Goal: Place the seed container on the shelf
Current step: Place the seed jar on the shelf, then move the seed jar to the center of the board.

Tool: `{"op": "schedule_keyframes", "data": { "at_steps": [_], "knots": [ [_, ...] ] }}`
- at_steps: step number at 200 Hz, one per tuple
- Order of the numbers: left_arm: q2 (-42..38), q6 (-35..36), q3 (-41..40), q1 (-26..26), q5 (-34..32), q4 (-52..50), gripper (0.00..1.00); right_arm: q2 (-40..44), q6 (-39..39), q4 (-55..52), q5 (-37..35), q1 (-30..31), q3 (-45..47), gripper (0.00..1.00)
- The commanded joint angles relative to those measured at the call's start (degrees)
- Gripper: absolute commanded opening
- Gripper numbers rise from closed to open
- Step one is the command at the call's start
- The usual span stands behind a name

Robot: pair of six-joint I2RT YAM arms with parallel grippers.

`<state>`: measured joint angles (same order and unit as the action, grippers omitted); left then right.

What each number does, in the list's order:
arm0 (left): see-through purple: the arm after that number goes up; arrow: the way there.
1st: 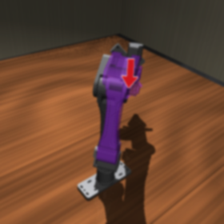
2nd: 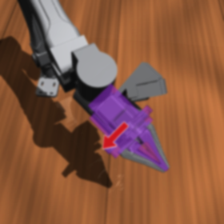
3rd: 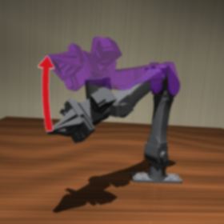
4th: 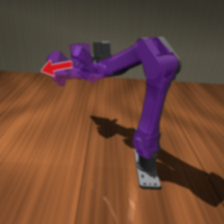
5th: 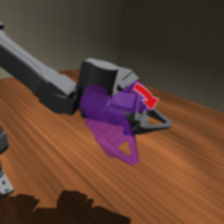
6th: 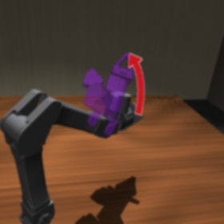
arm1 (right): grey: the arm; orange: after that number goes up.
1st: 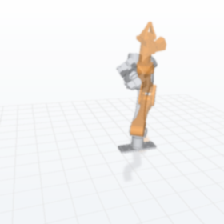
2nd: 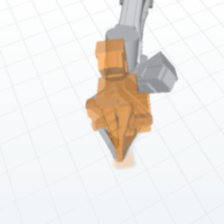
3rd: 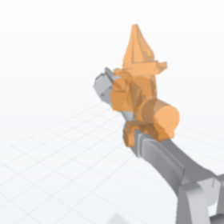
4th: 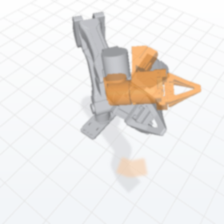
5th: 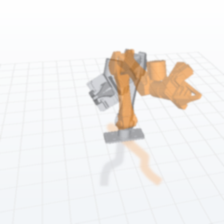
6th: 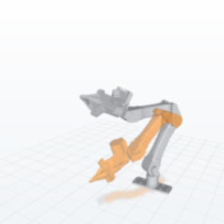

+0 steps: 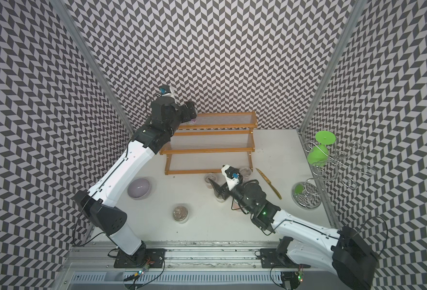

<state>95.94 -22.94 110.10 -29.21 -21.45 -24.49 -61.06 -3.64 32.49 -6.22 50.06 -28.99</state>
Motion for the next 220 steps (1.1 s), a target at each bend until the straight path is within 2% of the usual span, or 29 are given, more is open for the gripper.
{"op": "schedule_keyframes", "data": {
  "at_steps": [1, 35, 56, 73, 94, 118, 141, 161, 189, 220],
  "knots": [
    [-2.60, 1.75, -0.11, 0.36, -0.07, 0.32, 0.90, 1.35, 0.15, 0.94, -0.78, -0.28, -1.59, 0.82],
    [-6.94, 3.76, -2.66, 0.47, 5.41, 2.24, 0.90, 3.31, 0.57, -0.54, -2.22, -0.30, -1.99, 0.83],
    [-11.65, 6.31, -8.19, 0.59, 10.52, 4.69, 0.92, 4.91, 1.34, -3.49, -2.48, -0.35, -2.88, 0.87],
    [-16.05, 6.24, -14.22, 1.09, 11.42, 7.23, 0.93, 5.50, 2.27, -5.42, -2.49, -0.58, -3.46, 0.88],
    [-19.65, 5.45, -19.49, 3.28, 14.14, 8.73, 0.95, 5.01, 4.31, -7.57, -3.15, -1.00, -4.81, 0.88],
    [-21.77, 4.56, -21.86, 6.46, 19.96, 8.03, 0.96, 3.87, 6.16, -9.76, -3.61, -1.25, -6.51, 0.88],
    [-25.40, 5.43, -25.63, 8.20, 22.40, 7.48, 1.00, 3.19, 7.07, -14.73, -2.31, -2.05, -9.51, 0.88],
    [-30.38, 6.47, -31.97, 9.60, 24.18, 7.05, 1.00, 2.09, 8.44, -20.74, 1.42, -3.43, -12.58, 0.88],
    [-39.66, 6.01, -43.37, 10.07, 22.04, 6.39, 1.00, -0.54, 11.28, -27.92, 7.22, -3.84, -15.34, 0.87],
    [-48.44, 8.24, -56.42, 10.14, 31.79, 8.37, 1.00, -5.55, 12.30, -32.60, 8.35, -3.87, -16.95, 0.84]
  ]
}}
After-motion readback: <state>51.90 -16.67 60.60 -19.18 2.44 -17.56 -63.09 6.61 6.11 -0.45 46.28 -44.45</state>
